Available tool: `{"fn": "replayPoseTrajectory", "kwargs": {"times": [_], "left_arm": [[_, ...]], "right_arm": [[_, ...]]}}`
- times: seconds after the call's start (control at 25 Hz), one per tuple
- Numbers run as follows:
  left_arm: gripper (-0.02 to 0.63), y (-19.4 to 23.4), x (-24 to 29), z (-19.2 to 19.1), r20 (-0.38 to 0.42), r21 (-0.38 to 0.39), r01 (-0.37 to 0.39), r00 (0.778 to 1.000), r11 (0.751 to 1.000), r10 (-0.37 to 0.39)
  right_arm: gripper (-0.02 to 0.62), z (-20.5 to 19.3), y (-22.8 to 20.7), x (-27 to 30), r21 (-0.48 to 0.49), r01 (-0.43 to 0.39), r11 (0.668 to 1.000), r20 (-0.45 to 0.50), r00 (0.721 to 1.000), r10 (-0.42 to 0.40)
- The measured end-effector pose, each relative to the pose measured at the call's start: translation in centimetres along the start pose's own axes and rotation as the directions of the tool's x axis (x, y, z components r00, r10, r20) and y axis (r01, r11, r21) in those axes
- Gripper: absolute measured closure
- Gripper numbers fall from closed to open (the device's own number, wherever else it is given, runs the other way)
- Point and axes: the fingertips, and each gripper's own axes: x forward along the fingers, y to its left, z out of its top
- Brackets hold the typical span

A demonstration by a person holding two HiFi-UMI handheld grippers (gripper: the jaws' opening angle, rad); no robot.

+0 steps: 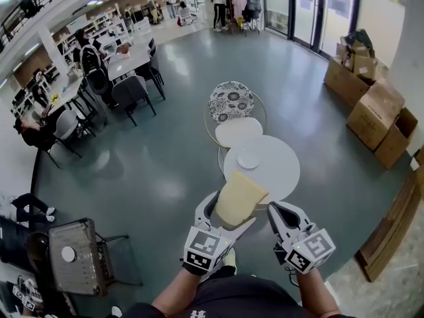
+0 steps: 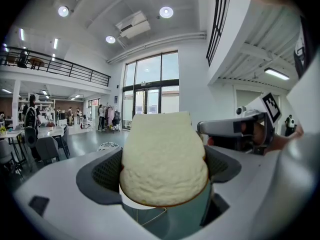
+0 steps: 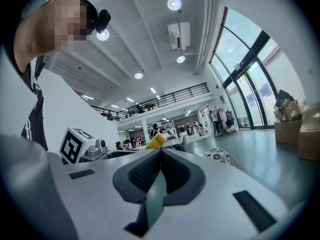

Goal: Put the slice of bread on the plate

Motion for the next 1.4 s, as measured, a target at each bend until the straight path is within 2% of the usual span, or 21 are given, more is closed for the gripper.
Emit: {"fn": "replayPoseTrajectory", "kwargs": {"times": [0.24,0.6,0.88,1.16,1.4], "left_arm": [[0.098,6.6,2.8,0.7,0.006,0.019,0.011,1.0,1.0,-0.011],[0.098,12.8,7.0,0.3,-0.004,0.036,0.067,0.998,0.997,-0.067],[0.098,14.3,9.8,0.3,-0.013,0.051,0.093,0.996,0.994,-0.092],[0.098,15.4,14.8,0.6,-0.021,0.054,0.092,0.996,0.994,-0.091],[0.098,17.1,20.4,0.9,-0.036,0.037,0.072,0.997,0.997,-0.071]], "right_arm": [[0.589,0.6,-1.7,6.1,-0.007,0.028,1.0,0.0,1.0,-0.028],[0.588,0.9,-4.8,11.6,0.007,0.117,0.993,0.015,0.993,-0.117],[0.589,1.0,-6.8,13.6,0.009,0.134,0.991,0.021,0.991,-0.134],[0.589,1.6,-11.6,15.6,0.027,0.118,0.993,0.037,0.992,-0.119],[0.588,2.7,-17.4,18.2,0.043,0.089,0.995,0.033,0.995,-0.091]]}}
